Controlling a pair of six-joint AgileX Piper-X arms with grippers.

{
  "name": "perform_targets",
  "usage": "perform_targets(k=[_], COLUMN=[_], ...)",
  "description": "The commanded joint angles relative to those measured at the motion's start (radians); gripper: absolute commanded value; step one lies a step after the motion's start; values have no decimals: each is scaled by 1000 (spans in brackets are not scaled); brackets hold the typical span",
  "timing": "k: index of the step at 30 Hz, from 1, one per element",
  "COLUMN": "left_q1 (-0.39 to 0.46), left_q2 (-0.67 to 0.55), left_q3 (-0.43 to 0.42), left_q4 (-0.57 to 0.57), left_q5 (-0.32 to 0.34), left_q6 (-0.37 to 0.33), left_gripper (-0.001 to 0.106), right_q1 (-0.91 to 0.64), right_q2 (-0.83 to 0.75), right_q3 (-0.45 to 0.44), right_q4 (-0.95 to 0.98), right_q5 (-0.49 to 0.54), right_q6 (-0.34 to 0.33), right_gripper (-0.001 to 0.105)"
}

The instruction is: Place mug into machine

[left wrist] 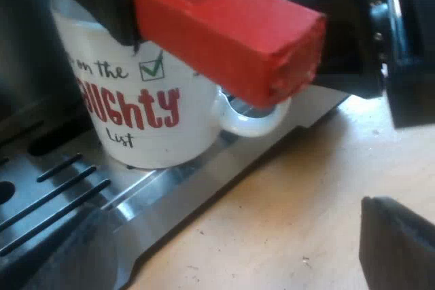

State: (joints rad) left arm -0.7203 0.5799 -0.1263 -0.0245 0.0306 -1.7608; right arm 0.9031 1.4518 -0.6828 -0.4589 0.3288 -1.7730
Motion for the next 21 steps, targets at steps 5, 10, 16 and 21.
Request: perform_targets(k=[5,10,16,21], left_q1=[-3,-3,-3,-3], left_q2=[-1,-1,-4,-5], left_q3=[1,1,1,1], left_q4=[-3,-3,-3,-3], left_q5=[5,5,-5,-5], left_q6=[-15,-15,-15,-15], left_gripper=[75,75,75,75], right_q1=[18,21,51,79], right_q2=[-67,-116,-155,-134], right_q3=[-6,35,107,150], right_q4=[-5,0,0,-20], right_q5=[36,56,56,56], right_q6=[20,20,25,25], right_gripper=[59,59,59,59])
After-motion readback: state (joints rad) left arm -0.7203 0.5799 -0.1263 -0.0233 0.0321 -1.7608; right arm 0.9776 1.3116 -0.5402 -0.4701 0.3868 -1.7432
